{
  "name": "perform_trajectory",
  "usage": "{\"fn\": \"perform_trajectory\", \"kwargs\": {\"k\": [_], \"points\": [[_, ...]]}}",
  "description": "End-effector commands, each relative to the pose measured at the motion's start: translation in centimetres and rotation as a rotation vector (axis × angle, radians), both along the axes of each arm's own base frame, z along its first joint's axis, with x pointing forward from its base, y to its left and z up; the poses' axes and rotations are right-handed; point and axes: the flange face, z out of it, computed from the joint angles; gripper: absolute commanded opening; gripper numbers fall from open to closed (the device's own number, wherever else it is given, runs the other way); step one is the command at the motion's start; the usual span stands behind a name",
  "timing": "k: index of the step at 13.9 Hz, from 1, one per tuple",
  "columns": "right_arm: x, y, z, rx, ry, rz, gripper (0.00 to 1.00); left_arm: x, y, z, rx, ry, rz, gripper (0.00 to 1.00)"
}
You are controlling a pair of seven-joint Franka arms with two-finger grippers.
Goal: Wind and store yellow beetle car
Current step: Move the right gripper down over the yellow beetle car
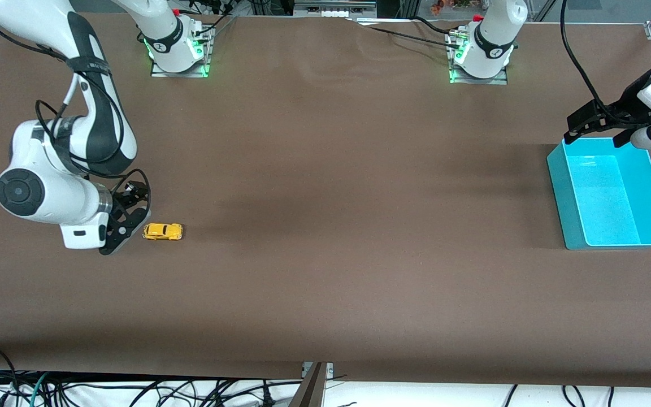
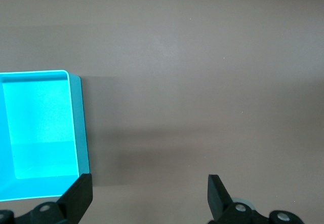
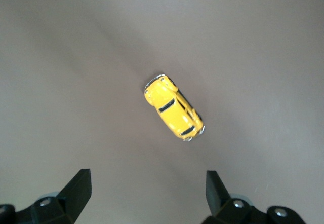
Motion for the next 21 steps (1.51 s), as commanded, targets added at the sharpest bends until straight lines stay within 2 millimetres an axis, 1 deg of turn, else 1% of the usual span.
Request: {"fn": "perform_trajectory", "kwargs": {"k": [1, 3, 7, 10, 12, 14, 16, 19, 21], "points": [[-1.4, -0.6, -2.3, 0.031, -0.043, 0.183, 1.0, 0.1, 0.1, 0.5, -0.015, 0.006, -0.002, 1.0], [-2.0, -0.7, -4.4, 0.045, -0.07, 0.298, 1.0, 0.1, 0.1, 0.5, -0.015, 0.006, -0.002, 1.0], [-2.8, -1.2, -7.5, 0.065, -0.111, 0.507, 1.0, 0.1, 0.1, 0.5, -0.015, 0.008, -0.002, 1.0], [-2.7, -1.3, -7.7, 0.068, -0.121, 0.569, 1.0, 0.0, 0.1, 0.4, -0.015, 0.017, -0.003, 1.0], [-2.7, -1.6, -8.7, 0.072, -0.135, 0.64, 1.0, 0.0, 0.1, 0.4, -0.015, 0.017, -0.004, 1.0], [-3.2, -2.6, -10.3, 0.07, -0.161, 0.682, 1.0, 0.0, 0.1, 0.4, -0.016, 0.017, -0.004, 1.0], [-3.4, -2.7, -11.5, 0.068, -0.164, 0.699, 1.0, 0.0, 0.0, 0.4, -0.018, 0.017, -0.004, 1.0], [-3.4, -2.6, -11.7, 0.067, -0.166, 0.702, 1.0, 0.0, 0.0, 0.5, -0.018, 0.015, -0.004, 1.0], [-3.4, -2.5, -12.5, 0.066, -0.169, 0.705, 1.0, 0.0, 0.0, 0.4, -0.019, 0.017, -0.004, 1.0]]}}
